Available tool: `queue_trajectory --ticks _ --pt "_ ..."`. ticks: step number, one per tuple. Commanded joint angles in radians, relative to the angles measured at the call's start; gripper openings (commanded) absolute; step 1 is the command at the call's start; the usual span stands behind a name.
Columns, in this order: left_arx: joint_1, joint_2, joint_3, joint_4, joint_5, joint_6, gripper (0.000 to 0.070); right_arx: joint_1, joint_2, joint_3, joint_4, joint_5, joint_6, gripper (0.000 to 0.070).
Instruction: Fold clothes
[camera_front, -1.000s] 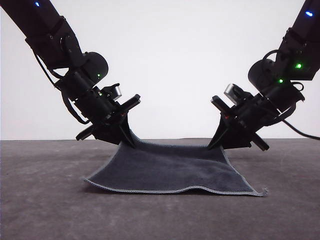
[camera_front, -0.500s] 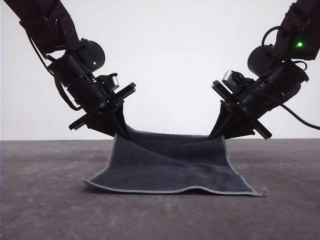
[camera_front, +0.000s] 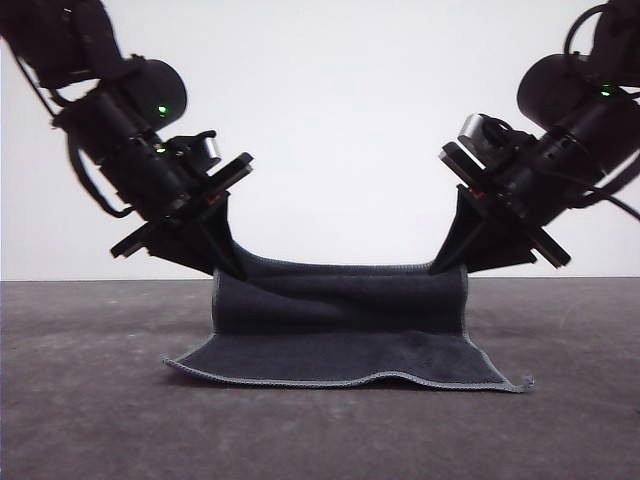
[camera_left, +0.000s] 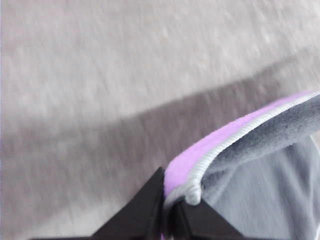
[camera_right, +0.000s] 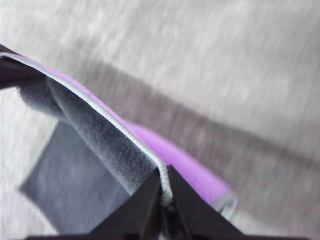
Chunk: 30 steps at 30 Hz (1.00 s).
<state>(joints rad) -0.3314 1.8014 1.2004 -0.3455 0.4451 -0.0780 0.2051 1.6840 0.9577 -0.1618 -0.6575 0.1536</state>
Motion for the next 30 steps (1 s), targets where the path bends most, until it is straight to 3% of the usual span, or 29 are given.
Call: queue_trajectory --ticks 1,14,15,18,19,20,30 --pt "-0.010 -0.013 -0.031 0.022 -0.005 0.003 0.0003 0.006 -0.018 -0.027 0.015 0.007 -0.012 0.0004" --pt "-0.072 -0.106 -0.177 -0.001 -0.003 -0.016 0.0007 0.059 -0.188 -0.215 0.051 0.033 0.010 0.0020" --pt "-0.074 -0.110 -0.179 -0.013 -0.003 -0.016 0.0023 0.062 -0.197 -0.219 0.044 0.033 0.013 0.0047" --pt "-0.078 -0.122 -0.179 -0.049 -0.003 -0.021 0.0236 0.067 -0.224 -0.219 -0.004 0.032 0.018 0.0245" --pt "-0.079 -0.127 -0.179 -0.063 -0.002 -0.025 0.0316 0.069 -0.237 -0.219 -0.025 0.032 0.017 0.0271" --pt "-0.079 -0.135 -0.179 -0.078 0.001 -0.026 0.0348 0.071 -0.250 -0.219 -0.043 0.031 0.014 0.0279" --pt "-0.080 -0.368 -0.179 -0.243 0.025 -0.009 0.0359 0.075 -0.484 -0.219 -0.188 0.036 0.036 0.0277"
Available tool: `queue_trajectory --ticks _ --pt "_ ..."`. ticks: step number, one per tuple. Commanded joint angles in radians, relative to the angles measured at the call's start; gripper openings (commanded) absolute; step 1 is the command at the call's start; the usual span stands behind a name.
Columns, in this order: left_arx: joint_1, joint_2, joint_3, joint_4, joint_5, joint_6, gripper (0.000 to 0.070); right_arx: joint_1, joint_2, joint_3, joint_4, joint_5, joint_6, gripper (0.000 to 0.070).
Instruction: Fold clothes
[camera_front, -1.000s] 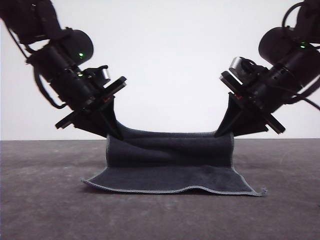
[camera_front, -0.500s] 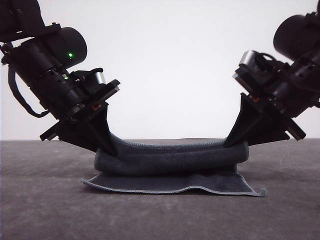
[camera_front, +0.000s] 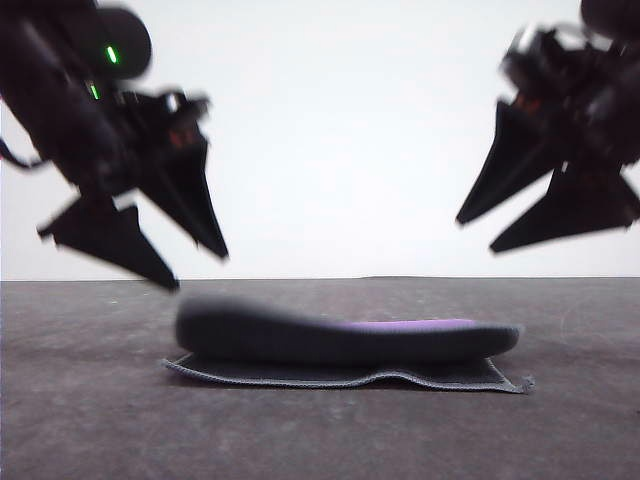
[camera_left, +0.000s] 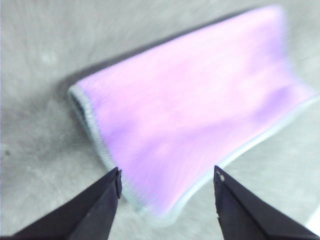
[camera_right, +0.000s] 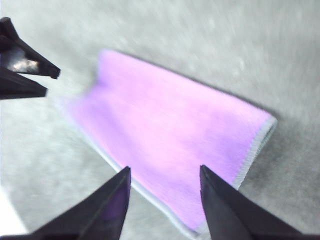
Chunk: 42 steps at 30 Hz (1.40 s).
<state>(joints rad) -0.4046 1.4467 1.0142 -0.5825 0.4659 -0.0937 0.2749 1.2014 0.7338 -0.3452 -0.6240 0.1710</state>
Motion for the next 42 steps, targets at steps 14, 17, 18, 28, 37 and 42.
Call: queue_trajectory --ticks 14,17,18,28,37,42 --pt "0.004 -0.425 -0.109 -0.067 -0.255 -0.101 0.0353 0.001 -0.111 0.005 -0.171 0.111 0.149 0.0277" --pt "0.025 -0.520 -0.190 -0.068 -0.256 -0.106 0.0353 -0.012 -0.109 0.005 -0.155 0.137 0.155 0.0277" --pt "0.032 -0.548 -0.212 -0.069 -0.256 -0.108 0.0353 -0.020 -0.105 0.005 -0.147 0.137 0.156 0.0278" --pt "0.045 -0.718 -0.254 -0.113 -0.256 -0.136 0.0353 -0.117 0.086 0.005 -0.067 0.048 0.106 0.0309" --pt "0.045 -0.735 -0.254 -0.128 -0.256 -0.135 0.0353 -0.126 0.322 0.005 0.041 -0.049 0.076 0.0348" --pt "0.045 -0.735 -0.254 -0.128 -0.257 -0.135 0.0353 -0.116 0.385 0.005 0.103 -0.090 0.080 0.0348"
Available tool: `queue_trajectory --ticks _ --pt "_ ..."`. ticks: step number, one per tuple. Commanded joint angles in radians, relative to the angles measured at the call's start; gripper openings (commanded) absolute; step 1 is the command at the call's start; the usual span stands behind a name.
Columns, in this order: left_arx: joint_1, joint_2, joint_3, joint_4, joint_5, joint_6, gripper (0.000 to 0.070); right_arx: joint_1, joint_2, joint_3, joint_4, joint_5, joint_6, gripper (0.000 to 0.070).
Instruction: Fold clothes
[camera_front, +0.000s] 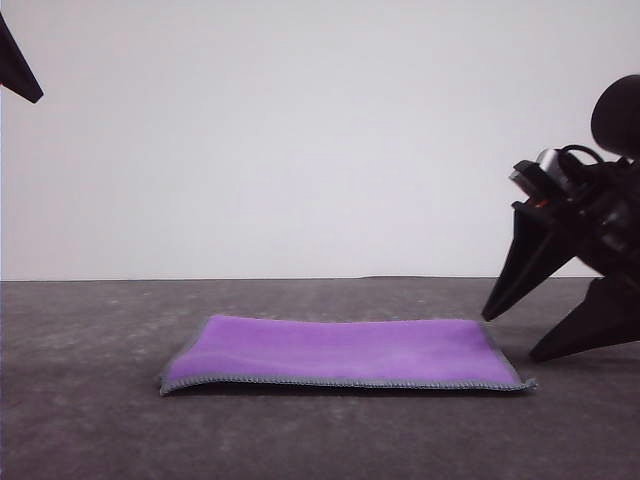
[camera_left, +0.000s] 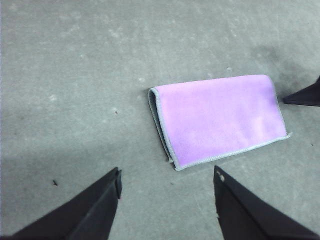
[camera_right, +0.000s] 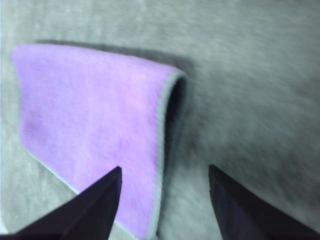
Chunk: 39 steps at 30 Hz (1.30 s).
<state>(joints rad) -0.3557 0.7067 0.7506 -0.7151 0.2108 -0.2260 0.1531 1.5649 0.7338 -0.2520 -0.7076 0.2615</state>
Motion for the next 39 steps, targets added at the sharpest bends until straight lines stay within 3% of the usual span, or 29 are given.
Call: queue_trajectory --ticks 1,18,24,27,30,39 --pt "-0.003 0.005 0.010 0.004 -0.002 -0.002 0.0353 0.008 0.028 0.005 0.016 -0.006 -0.009 0.0348" --pt "-0.003 0.004 0.010 0.004 -0.001 -0.014 0.0353 0.128 0.086 0.006 0.143 -0.012 0.094 0.0336" --pt "-0.003 0.004 0.010 0.004 -0.001 -0.025 0.0353 0.104 0.086 0.006 0.139 0.008 0.124 0.0113" --pt "-0.003 0.004 0.010 0.004 -0.001 -0.025 0.0353 0.096 0.086 0.006 0.139 0.002 0.124 0.0041" --pt "-0.003 0.004 0.010 0.004 -0.001 -0.025 0.0353 0.092 0.085 0.008 0.140 -0.007 0.125 0.0007" --pt "-0.003 0.004 0.010 0.004 -0.001 -0.022 0.0353 0.123 0.081 0.083 0.101 -0.043 0.131 0.0004"
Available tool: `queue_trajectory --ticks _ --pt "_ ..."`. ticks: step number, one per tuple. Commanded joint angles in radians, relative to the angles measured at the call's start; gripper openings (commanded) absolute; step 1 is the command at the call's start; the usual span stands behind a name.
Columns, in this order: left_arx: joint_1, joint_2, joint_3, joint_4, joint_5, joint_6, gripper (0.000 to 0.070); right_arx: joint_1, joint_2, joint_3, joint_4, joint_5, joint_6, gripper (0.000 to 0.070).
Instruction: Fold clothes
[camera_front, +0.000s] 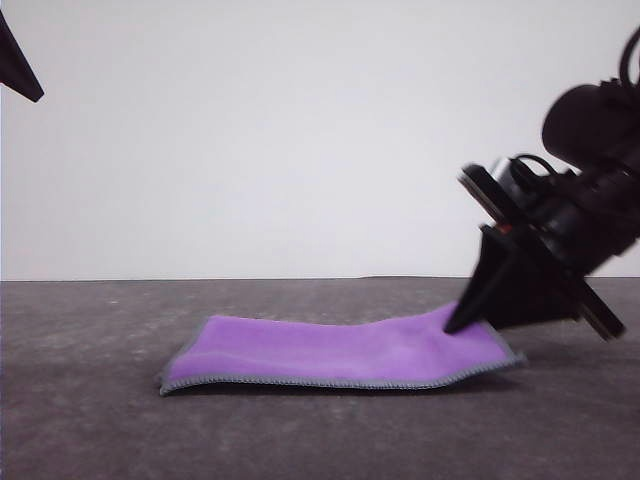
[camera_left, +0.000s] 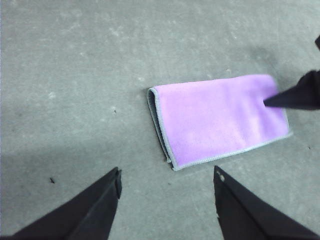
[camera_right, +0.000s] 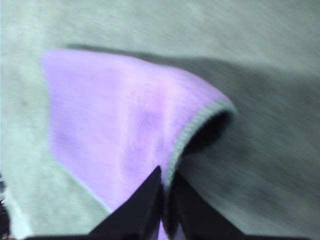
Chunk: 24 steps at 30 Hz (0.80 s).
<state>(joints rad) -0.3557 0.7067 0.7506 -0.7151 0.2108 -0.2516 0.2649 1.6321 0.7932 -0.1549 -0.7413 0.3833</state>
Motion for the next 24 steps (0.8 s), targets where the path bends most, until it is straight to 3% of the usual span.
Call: queue_trajectory --ticks 1,7,14,19,24 --pt "-0.003 0.004 0.010 0.004 -0.001 0.003 0.0353 0.023 0.013 0.039 -0.006 -0.012 0.010 0.0004" --pt "-0.003 0.004 0.010 0.004 -0.001 0.004 0.0353 0.127 0.013 0.128 -0.030 -0.007 0.041 0.0004" --pt "-0.003 0.004 0.010 0.004 -0.001 0.009 0.0353 0.247 0.024 0.197 0.003 0.074 0.083 0.0004" --pt "-0.003 0.004 0.010 0.004 -0.001 0.032 0.0353 0.295 0.067 0.214 0.072 0.072 0.141 0.0004" --pt "-0.003 0.004 0.010 0.004 -0.001 0.034 0.0353 0.335 0.124 0.244 0.086 0.069 0.149 0.0004"
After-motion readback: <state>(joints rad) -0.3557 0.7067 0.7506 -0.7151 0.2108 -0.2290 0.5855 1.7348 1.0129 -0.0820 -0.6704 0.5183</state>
